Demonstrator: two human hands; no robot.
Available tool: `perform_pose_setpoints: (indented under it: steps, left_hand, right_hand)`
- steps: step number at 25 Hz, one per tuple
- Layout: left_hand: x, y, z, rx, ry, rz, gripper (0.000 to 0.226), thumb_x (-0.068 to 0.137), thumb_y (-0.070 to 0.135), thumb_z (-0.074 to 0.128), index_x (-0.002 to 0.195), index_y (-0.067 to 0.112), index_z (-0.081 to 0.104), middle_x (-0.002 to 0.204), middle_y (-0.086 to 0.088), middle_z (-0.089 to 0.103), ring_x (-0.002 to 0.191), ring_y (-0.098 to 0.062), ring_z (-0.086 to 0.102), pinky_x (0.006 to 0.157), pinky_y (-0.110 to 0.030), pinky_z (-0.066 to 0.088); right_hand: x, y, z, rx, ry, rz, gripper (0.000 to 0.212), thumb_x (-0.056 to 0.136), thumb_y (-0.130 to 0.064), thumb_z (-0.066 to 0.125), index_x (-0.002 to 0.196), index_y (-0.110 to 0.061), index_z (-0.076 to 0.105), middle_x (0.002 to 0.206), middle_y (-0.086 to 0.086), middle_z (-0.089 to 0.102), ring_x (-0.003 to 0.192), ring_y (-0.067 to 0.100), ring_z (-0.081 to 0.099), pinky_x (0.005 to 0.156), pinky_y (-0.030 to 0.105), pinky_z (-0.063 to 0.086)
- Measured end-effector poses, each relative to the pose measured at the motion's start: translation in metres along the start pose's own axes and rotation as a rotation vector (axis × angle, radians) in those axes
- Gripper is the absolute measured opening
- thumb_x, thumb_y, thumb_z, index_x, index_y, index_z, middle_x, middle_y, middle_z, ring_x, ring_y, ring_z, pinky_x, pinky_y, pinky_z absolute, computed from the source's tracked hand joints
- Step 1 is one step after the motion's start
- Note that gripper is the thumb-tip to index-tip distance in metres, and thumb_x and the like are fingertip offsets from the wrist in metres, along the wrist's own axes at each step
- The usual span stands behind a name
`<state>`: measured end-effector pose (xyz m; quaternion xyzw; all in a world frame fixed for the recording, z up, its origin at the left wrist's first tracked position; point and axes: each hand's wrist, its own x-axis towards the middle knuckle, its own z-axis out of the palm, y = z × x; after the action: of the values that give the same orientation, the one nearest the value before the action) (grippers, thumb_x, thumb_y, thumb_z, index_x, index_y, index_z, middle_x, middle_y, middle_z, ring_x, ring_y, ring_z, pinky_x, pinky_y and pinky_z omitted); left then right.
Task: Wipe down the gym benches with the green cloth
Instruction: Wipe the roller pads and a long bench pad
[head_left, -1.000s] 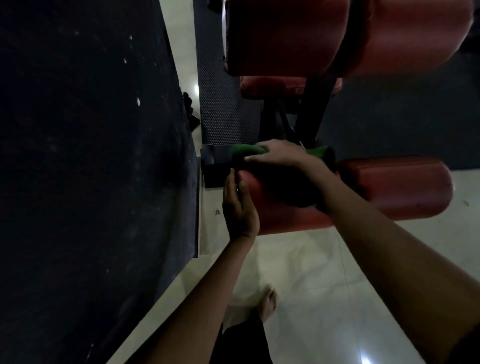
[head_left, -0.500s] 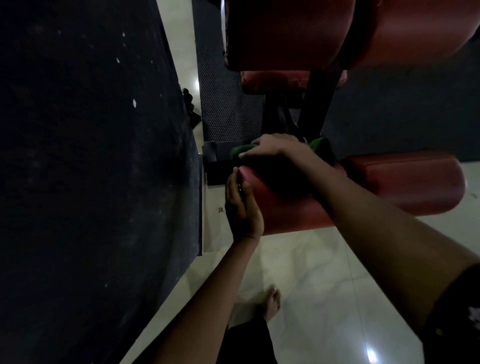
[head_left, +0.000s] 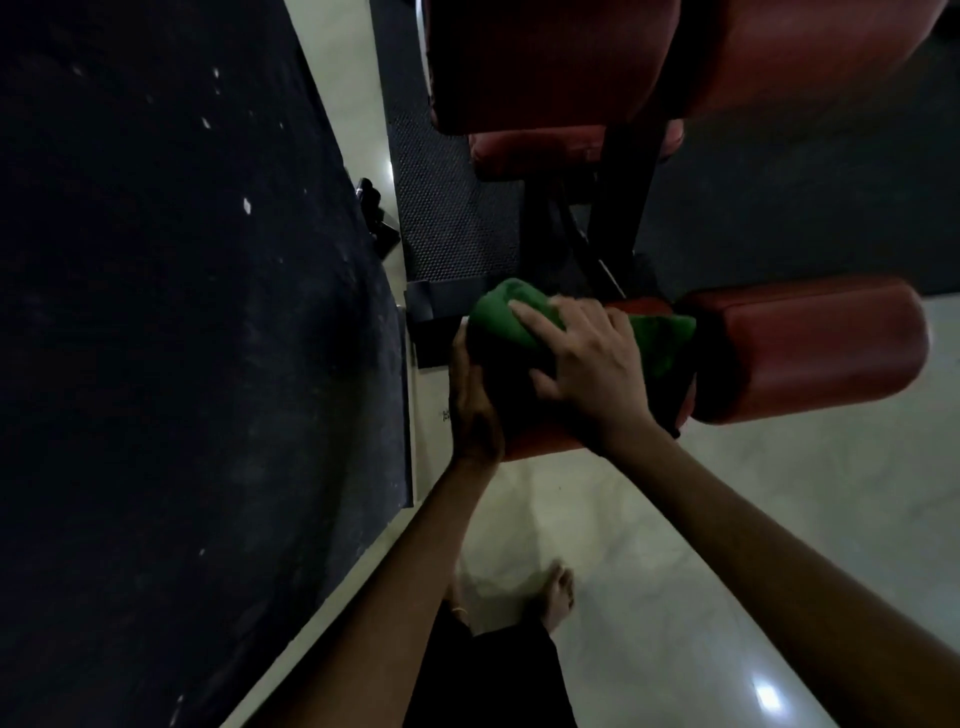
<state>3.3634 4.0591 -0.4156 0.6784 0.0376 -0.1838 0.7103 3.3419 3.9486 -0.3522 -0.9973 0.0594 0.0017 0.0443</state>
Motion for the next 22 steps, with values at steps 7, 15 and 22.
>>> perform_pose_setpoints:
  steps: [7,15,22]
  left_hand:
    - [0.037,0.018,-0.010,0.209,-0.161,-0.016,0.051,0.081,0.025,0.032,0.120,0.001,0.053,0.124,-0.011,0.052,0.106,-0.011,0.048,0.085,-0.004,0.037]
    - [0.059,0.028,-0.019,0.614,-0.325,-0.060,0.026,0.095,0.028,0.047,0.114,0.012,0.055,0.114,-0.003,0.048,0.106,-0.016,0.047,0.091,-0.025,0.039]
    - [0.071,0.043,0.014,1.008,-0.468,-0.005,0.042,0.091,0.046,0.045,0.112,0.013,0.061,0.117,-0.011,0.058,0.112,-0.028,0.052,0.100,-0.038,0.039]
  right_hand:
    - [-0.031,-0.005,0.013,0.086,0.302,0.608,0.056,0.072,-0.037,0.053,0.126,-0.022,0.058,0.118,0.018,0.053,0.104,0.035,0.043,0.084,0.044,0.037]
    - [-0.084,0.027,0.046,0.168,0.570,0.581,0.061,0.071,-0.013,0.061,0.131,-0.019,0.052,0.122,0.021,0.046,0.109,0.033,0.041,0.089,0.043,0.038]
    - [-0.082,-0.067,0.063,0.419,0.552,0.725,0.058,0.079,-0.023,0.043,0.136,-0.028,0.035,0.135,0.009,0.027,0.120,0.029,0.030,0.096,0.045,0.034]
